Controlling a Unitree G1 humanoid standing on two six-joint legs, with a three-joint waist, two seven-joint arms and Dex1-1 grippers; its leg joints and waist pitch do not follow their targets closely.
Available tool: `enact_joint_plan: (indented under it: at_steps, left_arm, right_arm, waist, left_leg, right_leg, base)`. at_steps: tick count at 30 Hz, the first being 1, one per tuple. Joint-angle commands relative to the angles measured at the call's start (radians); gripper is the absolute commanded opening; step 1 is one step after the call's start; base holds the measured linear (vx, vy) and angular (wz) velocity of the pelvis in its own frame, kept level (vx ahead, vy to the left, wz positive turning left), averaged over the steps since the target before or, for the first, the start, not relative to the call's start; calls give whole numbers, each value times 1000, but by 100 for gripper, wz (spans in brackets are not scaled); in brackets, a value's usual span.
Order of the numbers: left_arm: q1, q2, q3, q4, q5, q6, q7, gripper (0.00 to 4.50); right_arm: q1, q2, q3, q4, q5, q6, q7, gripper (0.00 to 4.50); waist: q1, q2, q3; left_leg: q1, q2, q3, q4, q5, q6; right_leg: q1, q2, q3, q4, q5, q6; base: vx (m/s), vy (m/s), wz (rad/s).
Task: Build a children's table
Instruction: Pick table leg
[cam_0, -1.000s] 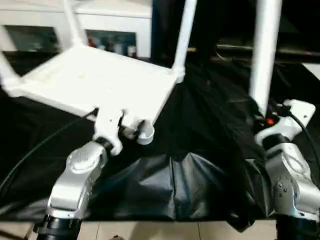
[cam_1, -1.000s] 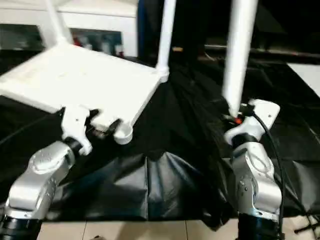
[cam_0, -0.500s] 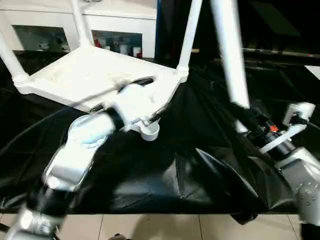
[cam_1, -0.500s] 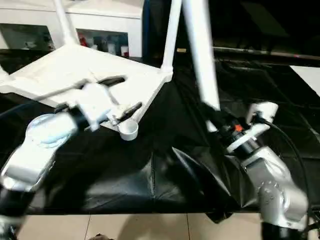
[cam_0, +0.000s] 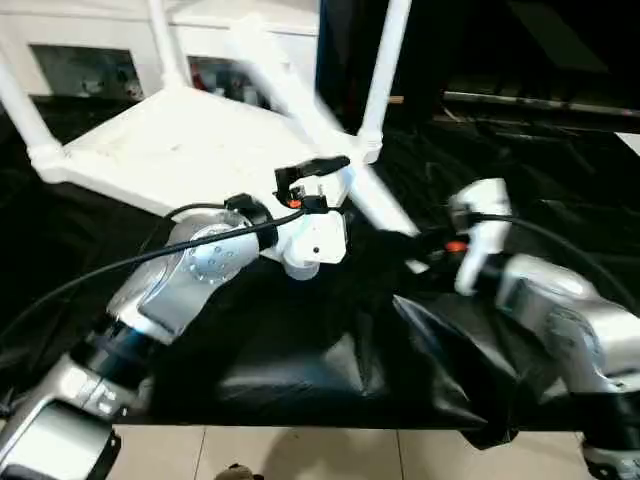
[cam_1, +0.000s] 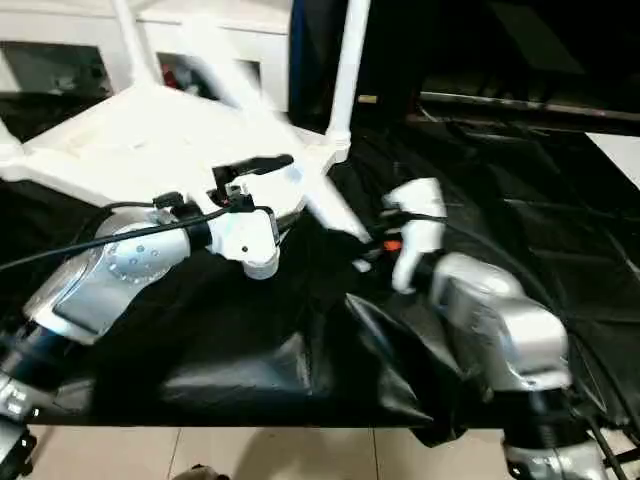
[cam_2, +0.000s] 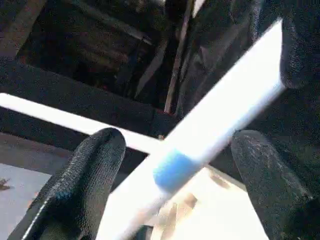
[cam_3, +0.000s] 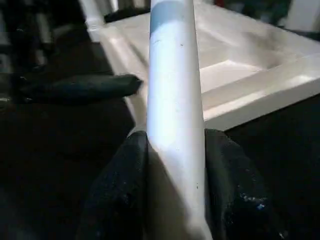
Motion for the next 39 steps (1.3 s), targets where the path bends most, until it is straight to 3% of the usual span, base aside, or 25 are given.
enact_joint_plan:
  at_steps: [1, 7, 12, 20, 26, 33, 34, 39]
  left_arm:
    - [-10, 17, -24, 42, 38, -31, 2, 401]
    - [-15, 39, -21, 99, 53, -94, 2, 401]
    - [-33, 20, 12, 121, 19, -76, 6, 401]
    - [-27, 6, 49, 136, -9, -67, 22, 340]
    - [-34, -11, 64, 149, -23, -60, 7, 293]
    - [-14, -9, 79, 124, -62, -52, -20, 252]
    - [-11, -7, 81, 124, -62, -53, -21, 241]
    - [-7, -4, 90, 122, -67, -55, -28, 198]
  right_arm:
    - [-28, -2, 12, -40, 2, 14, 15, 130]
    - [-51, -15, 24, -54, 9, 30, 47, 130]
    - [-50, -28, 46, -69, 9, 37, 73, 130]
    - [-34, -22, 82, -90, -27, 22, 68, 130]
    - [-31, -23, 85, -101, -33, 21, 69, 130]
    - [-36, -13, 74, -107, -31, 7, 81, 130]
    - [-40, 2, 51, -109, -8, 3, 80, 199]
    - [-59, 25, -9, -112, 33, -22, 78, 241]
  waist:
    - [5, -2, -68]
    - [15, -2, -67]
    - [17, -2, -67]
    - [15, 12, -68]
    - [15, 6, -69]
    - [15, 8, -68]
    - [15, 8, -69]
    - [15, 9, -68]
  left_leg:
    - [29, 71, -26, -72, -57, 8]
    - [31, 72, -26, -74, -77, -8]
    - [30, 71, -25, -74, -81, -16]
    - [32, 71, -28, -74, -106, -32]
    - [31, 71, -28, -74, -98, -33]
    - [31, 72, -28, -75, -106, -30]
    - [32, 71, -28, -74, -106, -30]
    - [33, 73, -28, -75, -106, -26]
  right_leg:
    - [36, -91, 48, -52, 59, -215]
    - [34, -92, 48, -52, 36, -213]
    - [36, -93, 49, -51, 43, -214]
    - [35, -91, 49, -52, 47, -218]
    - [38, -91, 49, -50, 71, -221]
    - [37, -92, 48, -50, 61, -225]
    - [37, -93, 49, -50, 63, -227]
    - [36, -92, 48, -49, 62, -233]
  base:
    - [0, 0, 0]
    - [0, 0, 0]
    - [0, 0, 0]
    - [0, 0, 0]
    - [0, 0, 0]
    - [0, 0, 0]
    - [0, 0, 0]
    - [0, 0, 0]
